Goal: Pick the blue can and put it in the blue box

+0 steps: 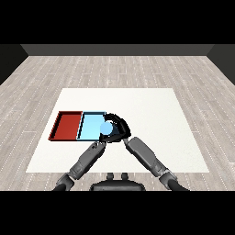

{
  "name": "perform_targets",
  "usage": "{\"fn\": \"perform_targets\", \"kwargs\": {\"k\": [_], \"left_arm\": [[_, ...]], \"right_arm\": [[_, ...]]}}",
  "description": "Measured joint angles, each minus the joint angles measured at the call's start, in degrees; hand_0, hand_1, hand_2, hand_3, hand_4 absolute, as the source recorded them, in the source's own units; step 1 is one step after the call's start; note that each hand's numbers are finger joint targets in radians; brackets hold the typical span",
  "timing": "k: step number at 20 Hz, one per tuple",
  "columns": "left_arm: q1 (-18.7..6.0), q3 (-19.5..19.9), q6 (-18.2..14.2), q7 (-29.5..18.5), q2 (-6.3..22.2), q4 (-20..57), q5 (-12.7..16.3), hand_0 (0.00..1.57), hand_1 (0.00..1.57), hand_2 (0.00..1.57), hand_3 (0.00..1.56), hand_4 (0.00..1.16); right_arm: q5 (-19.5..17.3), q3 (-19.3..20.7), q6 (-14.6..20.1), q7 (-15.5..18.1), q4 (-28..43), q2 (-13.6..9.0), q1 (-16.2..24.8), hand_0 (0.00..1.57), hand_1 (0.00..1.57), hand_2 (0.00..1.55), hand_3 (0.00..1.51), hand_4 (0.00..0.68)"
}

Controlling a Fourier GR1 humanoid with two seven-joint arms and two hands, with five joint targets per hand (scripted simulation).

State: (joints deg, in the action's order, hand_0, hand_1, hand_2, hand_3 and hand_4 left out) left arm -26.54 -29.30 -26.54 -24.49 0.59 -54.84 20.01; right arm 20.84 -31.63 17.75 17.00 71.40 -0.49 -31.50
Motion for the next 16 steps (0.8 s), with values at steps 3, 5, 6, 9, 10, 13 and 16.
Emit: {"fn": "perform_targets", "kwargs": {"k": [3, 5, 6, 9, 10, 13, 16], "left_arm": [[-0.6, 1.8, 1.4, -0.3, 0.0, 0.8, -0.7, 1.57, 1.57, 1.55, 1.48, 1.14], [-0.6, 1.9, 1.2, 0.8, -0.1, 0.3, -1.3, 1.57, 1.57, 1.56, 1.49, 1.14], [-0.5, 1.8, 1.1, 1.3, -0.2, -0.2, -1.9, 1.57, 1.57, 1.56, 1.49, 1.14], [0.0, 2.6, 1.4, 0.5, -0.2, 0.3, -2.9, 1.57, 1.57, 1.57, 1.50, 1.13], [-0.6, 2.2, 0.7, 0.6, -0.3, 0.6, -2.7, 1.57, 1.57, 1.57, 1.51, 1.13], [0.7, 2.8, 0.9, 1.0, -0.3, -0.5, -4.2, 1.57, 1.57, 1.57, 1.51, 1.13], [0.1, 3.9, 1.0, 0.6, -0.4, 0.7, -5.8, 1.57, 1.57, 1.57, 1.50, 1.13]], "right_arm": [[-0.5, 0.9, -0.6, -0.8, 0.9, 0.1, 0.5, 0.00, 0.00, 0.00, 0.00, 0.000], [0.3, 0.7, -0.5, 0.6, -0.3, 0.2, 0.0, 0.00, 0.00, 0.00, 0.00, 0.000], [-0.2, 0.9, -1.1, 0.3, 0.7, -0.1, 1.0, 0.00, 0.00, 0.00, 0.00, 0.000], [-1.2, 2.4, -1.9, -1.2, 2.0, 0.1, 2.2, 0.00, 0.00, 0.00, 0.00, 0.000], [-1.3, 2.9, -2.4, -1.7, 2.6, 0.2, 2.8, 0.00, 0.00, 0.00, 0.00, 0.000], [-1.6, 4.0, -3.6, -2.0, 4.1, 0.1, 4.0, 0.00, 0.00, 0.00, 0.00, 0.000], [-2.1, 4.6, -4.5, -2.0, 6.7, -0.2, 6.6, 0.00, 0.00, 0.00, 0.00, 0.000]]}}
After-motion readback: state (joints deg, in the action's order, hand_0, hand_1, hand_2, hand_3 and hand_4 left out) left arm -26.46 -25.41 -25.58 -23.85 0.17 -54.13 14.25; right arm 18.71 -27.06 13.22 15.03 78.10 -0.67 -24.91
